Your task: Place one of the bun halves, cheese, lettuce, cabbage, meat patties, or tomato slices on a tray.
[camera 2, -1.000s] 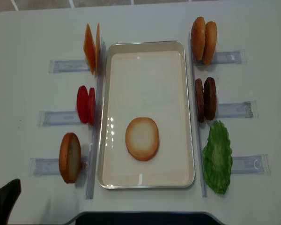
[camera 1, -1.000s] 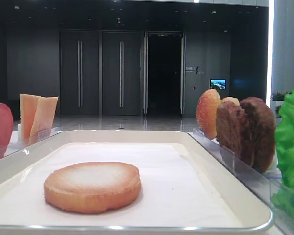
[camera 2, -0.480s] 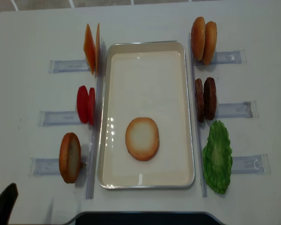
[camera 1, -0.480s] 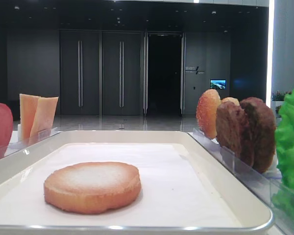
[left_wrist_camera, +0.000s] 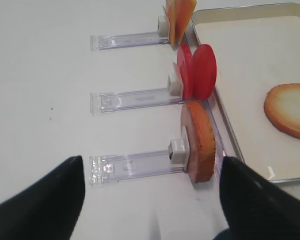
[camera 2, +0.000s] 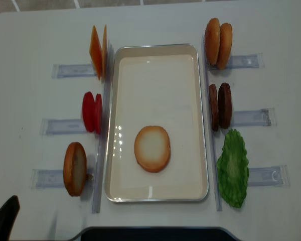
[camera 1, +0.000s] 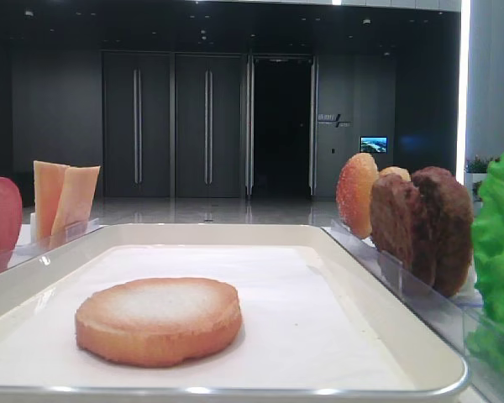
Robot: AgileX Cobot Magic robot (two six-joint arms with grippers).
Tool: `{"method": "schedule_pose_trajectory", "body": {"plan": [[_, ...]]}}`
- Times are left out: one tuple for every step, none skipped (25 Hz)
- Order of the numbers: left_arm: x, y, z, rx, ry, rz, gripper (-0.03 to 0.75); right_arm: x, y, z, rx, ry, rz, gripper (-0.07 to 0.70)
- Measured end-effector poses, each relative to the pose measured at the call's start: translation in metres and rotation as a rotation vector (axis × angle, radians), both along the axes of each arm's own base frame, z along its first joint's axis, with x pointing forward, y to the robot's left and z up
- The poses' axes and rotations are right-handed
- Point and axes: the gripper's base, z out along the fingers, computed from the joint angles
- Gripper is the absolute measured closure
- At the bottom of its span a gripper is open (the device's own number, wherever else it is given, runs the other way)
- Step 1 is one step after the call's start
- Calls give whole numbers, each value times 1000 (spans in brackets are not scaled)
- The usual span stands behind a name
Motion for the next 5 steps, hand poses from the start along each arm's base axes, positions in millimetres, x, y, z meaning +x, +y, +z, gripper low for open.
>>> {"method": "schedule_pose_trajectory", "body": {"plan": [[0,0,0,0,0,0,72,0,0,0,0,0,0,97],[0,0,0,0,-1,0,72,0,0,0,0,0,0,97],[0,0,0,0,-2,0,72,0,0,0,0,0,0,97],[0,0,0,0,-2,0,72,0,0,0,0,0,0,97],[0,0,0,0,-2,0,72,0,0,0,0,0,0,97]]}}
